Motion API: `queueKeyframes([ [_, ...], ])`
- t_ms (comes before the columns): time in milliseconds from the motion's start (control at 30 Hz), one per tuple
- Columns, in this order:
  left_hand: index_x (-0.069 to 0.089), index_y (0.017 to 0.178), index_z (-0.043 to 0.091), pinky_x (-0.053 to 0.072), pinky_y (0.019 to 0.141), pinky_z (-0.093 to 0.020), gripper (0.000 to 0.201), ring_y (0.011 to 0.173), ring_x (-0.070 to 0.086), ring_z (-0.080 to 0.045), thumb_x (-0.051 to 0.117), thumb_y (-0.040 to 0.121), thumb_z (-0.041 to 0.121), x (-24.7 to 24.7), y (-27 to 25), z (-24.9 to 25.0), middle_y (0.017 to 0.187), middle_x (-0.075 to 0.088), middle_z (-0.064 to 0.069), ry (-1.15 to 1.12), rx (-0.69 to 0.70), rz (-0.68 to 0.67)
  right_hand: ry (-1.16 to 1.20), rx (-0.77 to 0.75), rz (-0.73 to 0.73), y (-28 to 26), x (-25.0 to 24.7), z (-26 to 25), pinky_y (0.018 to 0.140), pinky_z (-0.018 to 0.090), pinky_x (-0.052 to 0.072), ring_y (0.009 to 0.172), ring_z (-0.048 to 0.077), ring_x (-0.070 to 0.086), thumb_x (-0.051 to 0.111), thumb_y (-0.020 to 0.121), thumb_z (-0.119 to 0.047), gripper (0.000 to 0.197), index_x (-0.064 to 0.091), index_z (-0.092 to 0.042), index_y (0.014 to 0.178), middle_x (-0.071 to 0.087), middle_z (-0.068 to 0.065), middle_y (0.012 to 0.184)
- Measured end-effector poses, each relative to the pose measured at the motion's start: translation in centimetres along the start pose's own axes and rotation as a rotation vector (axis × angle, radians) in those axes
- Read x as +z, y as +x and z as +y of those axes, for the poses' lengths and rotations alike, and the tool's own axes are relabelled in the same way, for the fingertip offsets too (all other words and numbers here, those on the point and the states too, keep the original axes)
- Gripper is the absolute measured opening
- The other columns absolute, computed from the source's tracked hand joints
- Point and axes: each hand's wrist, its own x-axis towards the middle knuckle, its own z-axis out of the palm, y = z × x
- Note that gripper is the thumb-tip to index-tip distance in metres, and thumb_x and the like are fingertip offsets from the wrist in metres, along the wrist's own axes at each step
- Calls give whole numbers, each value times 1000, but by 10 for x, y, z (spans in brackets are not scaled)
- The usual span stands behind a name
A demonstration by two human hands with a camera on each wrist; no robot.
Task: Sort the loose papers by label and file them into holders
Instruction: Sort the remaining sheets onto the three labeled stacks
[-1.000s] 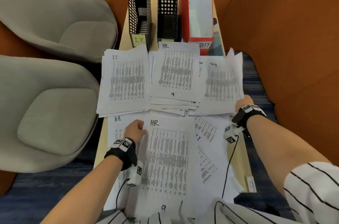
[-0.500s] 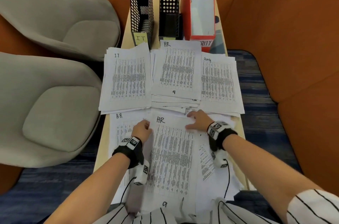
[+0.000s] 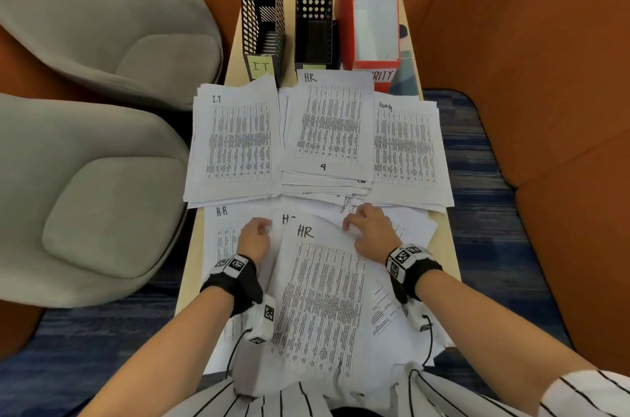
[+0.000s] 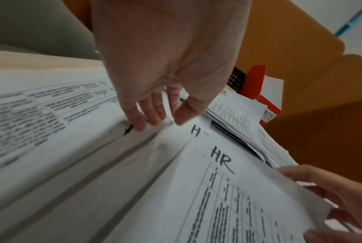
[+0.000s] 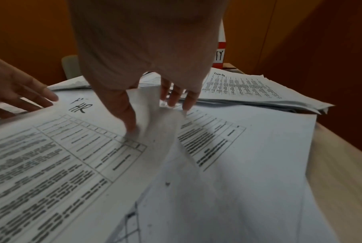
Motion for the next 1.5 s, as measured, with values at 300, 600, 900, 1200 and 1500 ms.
queueKeyframes([
  [300,59,111,0,45,86,-31,30,102,59,-31,54,82,-3,2,17,-6,110,63,-15,302,62,-26,-244,-399,68,-1,6,-25,74,42,54,87,32,62,67,80,-5,37,64,-19,113,59,13,112],
  [600,54,85,13,37,72,-25,5,77,52,-20,55,89,11,-2,6,-3,83,59,-2,107,154,90,-301,-287,-76,13,-18,-25,104,40,37,126,26,40,60,88,-28,62,35,-28,144,31,7,146],
  [900,49,97,8,37,66,-29,8,76,47,-19,45,96,14,4,5,13,83,53,-5,-110,102,-34,-135,-196,-84,23,-12,-35,105,43,37,125,27,43,65,83,-38,75,27,-25,147,35,6,144],
  [1200,55,89,19,47,66,-25,6,71,58,-16,58,93,14,5,-6,34,77,62,2,-270,68,-288,138,-114,2,23,-3,-39,107,50,34,128,28,41,74,72,-47,77,38,-35,139,33,5,143],
  [1500,60,100,20,45,81,-34,22,91,58,-19,55,81,9,4,-7,26,99,64,-3,178,227,-516,144,-327,38,16,-12,-47,105,44,35,121,28,50,63,82,-18,6,65,-14,86,56,12,129],
])
